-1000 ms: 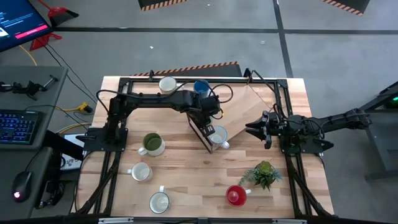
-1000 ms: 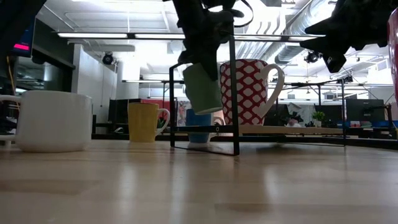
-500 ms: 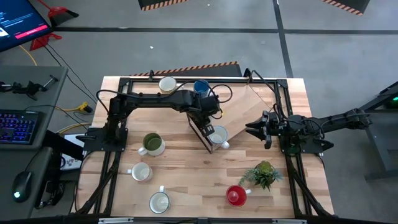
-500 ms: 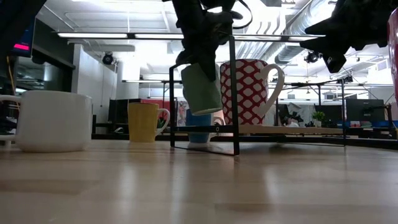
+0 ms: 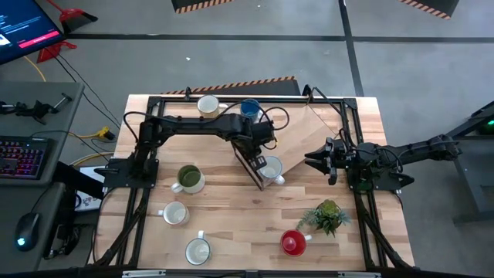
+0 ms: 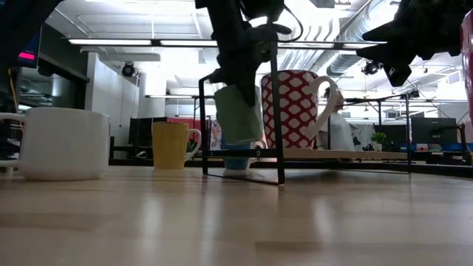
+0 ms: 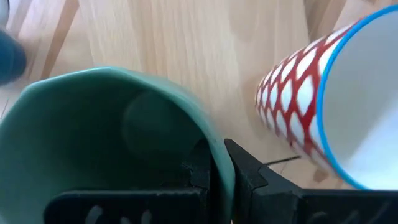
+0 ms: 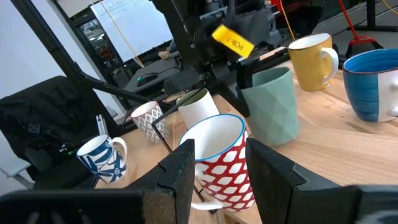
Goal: Place coffee mugs
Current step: Put the light green mug on the shelf
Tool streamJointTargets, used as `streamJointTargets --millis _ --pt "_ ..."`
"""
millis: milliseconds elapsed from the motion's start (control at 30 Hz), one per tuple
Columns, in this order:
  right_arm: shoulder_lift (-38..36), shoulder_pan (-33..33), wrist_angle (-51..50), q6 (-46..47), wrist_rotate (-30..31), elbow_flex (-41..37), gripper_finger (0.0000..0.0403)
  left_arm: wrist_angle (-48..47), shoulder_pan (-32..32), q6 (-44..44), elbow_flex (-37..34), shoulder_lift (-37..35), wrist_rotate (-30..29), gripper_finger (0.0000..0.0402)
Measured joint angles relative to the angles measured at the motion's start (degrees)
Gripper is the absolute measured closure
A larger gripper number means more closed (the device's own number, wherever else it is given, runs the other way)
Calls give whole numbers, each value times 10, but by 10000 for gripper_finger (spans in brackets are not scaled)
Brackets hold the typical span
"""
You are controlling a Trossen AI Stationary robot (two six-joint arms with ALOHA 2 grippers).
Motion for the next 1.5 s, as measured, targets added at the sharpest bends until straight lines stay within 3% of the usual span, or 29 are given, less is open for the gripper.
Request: streamJointTargets --millis 1500 --pt "0 0 -1 0 -7 0 279 2 -2 2 1 -2 18 374"
